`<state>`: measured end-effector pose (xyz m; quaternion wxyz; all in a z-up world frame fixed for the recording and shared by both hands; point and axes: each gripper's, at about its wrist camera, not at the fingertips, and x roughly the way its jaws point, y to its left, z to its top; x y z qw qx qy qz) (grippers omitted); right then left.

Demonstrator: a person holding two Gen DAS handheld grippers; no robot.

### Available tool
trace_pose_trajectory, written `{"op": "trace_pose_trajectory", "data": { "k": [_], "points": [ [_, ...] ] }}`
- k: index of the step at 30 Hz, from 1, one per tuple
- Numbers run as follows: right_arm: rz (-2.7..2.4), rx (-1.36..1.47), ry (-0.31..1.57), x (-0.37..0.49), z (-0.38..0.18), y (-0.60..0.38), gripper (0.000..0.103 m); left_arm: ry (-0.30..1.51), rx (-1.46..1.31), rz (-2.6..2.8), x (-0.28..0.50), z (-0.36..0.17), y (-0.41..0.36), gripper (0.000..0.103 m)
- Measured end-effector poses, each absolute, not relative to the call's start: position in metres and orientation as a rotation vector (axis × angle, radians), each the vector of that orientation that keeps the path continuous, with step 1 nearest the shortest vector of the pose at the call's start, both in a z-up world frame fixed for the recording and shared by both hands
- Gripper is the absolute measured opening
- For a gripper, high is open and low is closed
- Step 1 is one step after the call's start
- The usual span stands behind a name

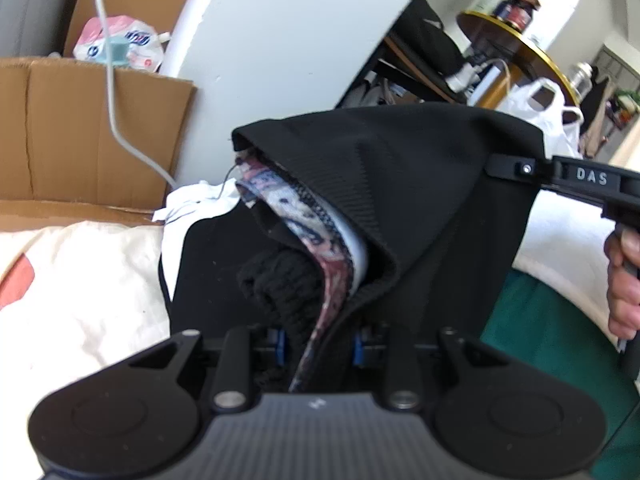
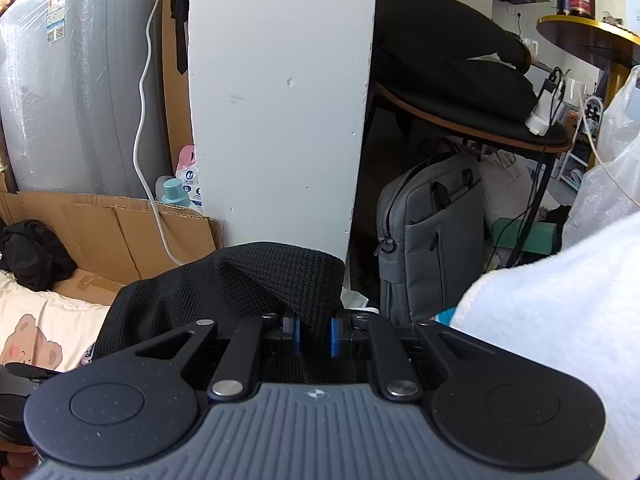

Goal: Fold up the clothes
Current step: 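Carry the held black shorts with both grippers toward the clothes pile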

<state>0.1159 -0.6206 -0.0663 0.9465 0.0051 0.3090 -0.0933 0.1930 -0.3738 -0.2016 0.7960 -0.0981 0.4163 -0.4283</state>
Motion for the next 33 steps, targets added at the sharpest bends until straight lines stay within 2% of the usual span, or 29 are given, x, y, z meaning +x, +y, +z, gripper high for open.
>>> {"op": "trace_pose_trajectory", "data": {
  "k": [19,33],
  "points": [
    [-0.170,0.017,0.674,0.184,-0.114,-0.644,0.012,0.986,-0.360,-0.970,0.259,-0.248,-0.373,0.032],
    [-0.162,0.037,0.699,0.229,-0.160,-0.666,0.011,0.962,-0.459,-1.028,0.294,-0.293,-0.375,0.036]
  ]
}}
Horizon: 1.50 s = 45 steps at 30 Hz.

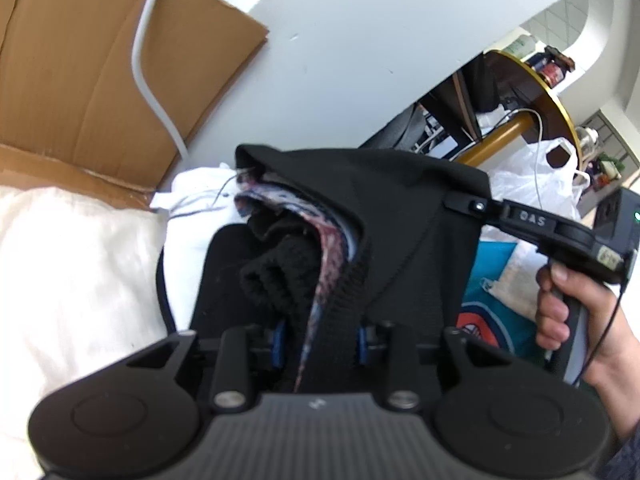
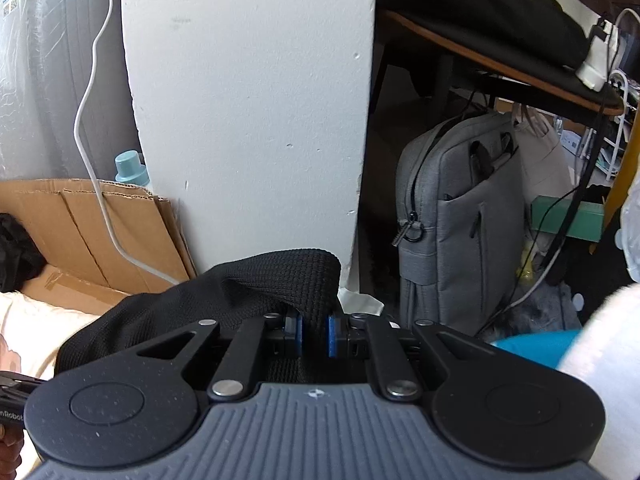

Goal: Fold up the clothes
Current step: 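Carry the held black shorts with both grippers toward the clothes pile, then lower the black shorts with both grippers onto the stack beside the duvet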

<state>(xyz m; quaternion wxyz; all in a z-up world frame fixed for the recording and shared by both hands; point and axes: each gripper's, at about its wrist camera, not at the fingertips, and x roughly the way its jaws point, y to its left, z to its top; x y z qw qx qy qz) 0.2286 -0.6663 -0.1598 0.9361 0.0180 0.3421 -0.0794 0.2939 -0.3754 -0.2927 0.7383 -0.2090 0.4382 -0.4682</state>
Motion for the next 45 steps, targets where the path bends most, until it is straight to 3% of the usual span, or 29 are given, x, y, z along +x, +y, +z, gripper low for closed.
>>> {"op": "trace_pose_trajectory", "data": {
  "k": [12,15,18,22,32,33,37,40,45],
  "points": [
    [-0.219,0.198,0.694,0.245,-0.203,-0.695,0.014,1.085,-0.690,-0.916,0.322,-0.328,-0.368,0.055],
    [-0.279,0.252,0.689,0.243,-0.219,-0.697,0.021,1.085,-0.685,-0.901,0.326,-0.323,-0.366,0.058],
    [-0.289,0.223,0.660,0.236,-0.221,-0.691,0.037,1.072,-0.676,-0.877,0.327,-0.318,-0.362,0.067],
    [-0.329,0.245,0.637,0.226,-0.217,-0.694,0.050,1.040,-0.635,-0.855,0.328,-0.312,-0.358,0.067],
    [-0.380,0.247,0.665,0.212,-0.215,-0.692,0.050,0.963,-0.612,-0.764,0.334,-0.283,-0.343,0.067],
    [-0.372,0.236,0.671,0.212,-0.215,-0.688,0.050,0.938,-0.601,-0.752,0.334,-0.278,-0.340,0.066],
    [-0.339,0.190,0.647,0.208,-0.211,-0.673,0.049,0.876,-0.582,-0.766,0.333,-0.269,-0.334,0.041],
    [-0.315,0.183,0.633,0.210,-0.210,-0.667,0.049,0.822,-0.556,-0.817,0.331,-0.260,-0.336,0.029],
    [-0.264,0.192,0.659,0.221,-0.216,-0.655,0.049,0.800,-0.516,-0.894,0.328,-0.261,-0.347,0.018]
  ]
}}
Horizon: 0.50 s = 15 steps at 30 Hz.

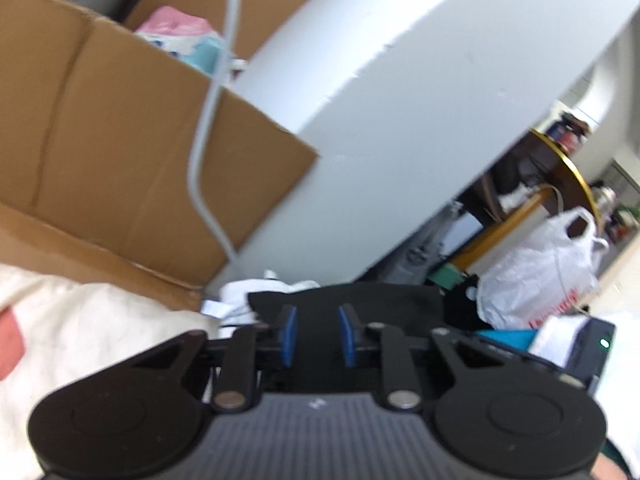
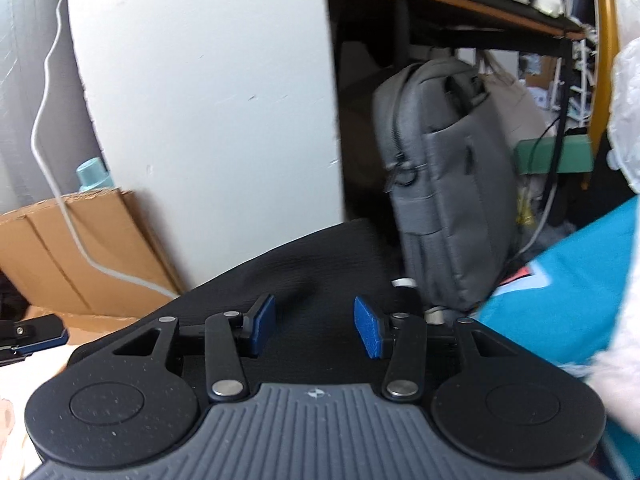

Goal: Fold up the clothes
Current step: 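Lower the black shorts with both grippers onto the stack beside the duvet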

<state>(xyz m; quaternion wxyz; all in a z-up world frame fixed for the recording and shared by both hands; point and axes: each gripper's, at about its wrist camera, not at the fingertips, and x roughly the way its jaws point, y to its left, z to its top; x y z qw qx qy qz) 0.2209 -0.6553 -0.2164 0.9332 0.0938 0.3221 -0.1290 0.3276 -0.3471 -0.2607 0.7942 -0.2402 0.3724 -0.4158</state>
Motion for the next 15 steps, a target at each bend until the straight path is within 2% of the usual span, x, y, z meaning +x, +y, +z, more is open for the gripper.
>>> {"op": "trace_pose_trajectory", "data": {
  "k": [4,15],
  "points": [
    [-0.247,0.175,0.698,0.229,-0.228,-0.650,0.049,0.830,-0.504,-0.914,0.328,-0.274,-0.356,0.011],
    [-0.297,0.180,0.736,0.243,-0.247,-0.670,0.049,0.880,-0.485,-0.872,0.328,-0.310,-0.373,0.011]
  ]
}}
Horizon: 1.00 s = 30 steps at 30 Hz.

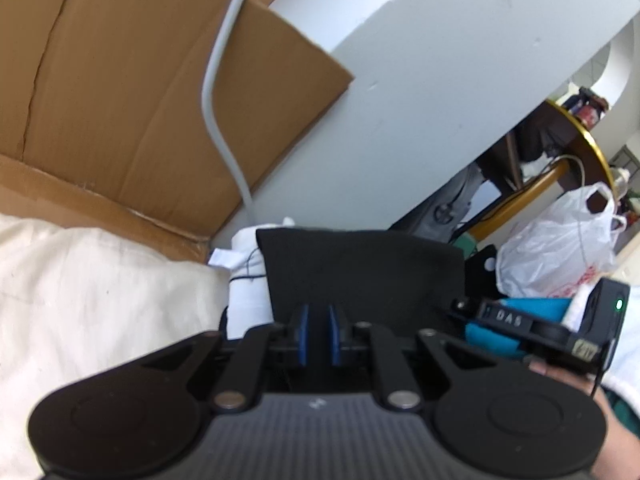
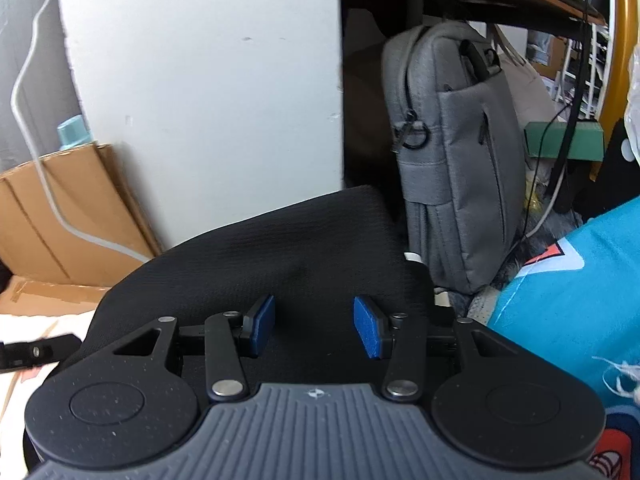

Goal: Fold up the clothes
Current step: 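Lower the black shorts with both grippers onto the stack beside the duvet, then press the black shorts flat with both grippers on the stack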

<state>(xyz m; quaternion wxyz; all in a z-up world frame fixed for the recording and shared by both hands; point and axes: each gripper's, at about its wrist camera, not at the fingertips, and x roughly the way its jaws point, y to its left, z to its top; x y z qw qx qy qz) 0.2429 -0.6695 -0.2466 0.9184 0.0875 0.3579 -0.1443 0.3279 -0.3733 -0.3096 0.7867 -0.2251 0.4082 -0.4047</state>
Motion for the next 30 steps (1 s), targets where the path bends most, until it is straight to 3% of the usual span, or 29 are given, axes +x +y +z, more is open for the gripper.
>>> {"op": "trace_pose_trajectory", "data": {
  "k": [7,30],
  "points": [
    [-0.368,0.200,0.742,0.259,-0.255,-0.682,0.049,0.919,-0.536,-0.839,0.334,-0.322,-0.372,0.022],
    [-0.305,0.236,0.723,0.191,-0.219,-0.635,0.050,0.837,-0.392,-0.906,0.304,-0.260,-0.367,0.023]
  ]
}}
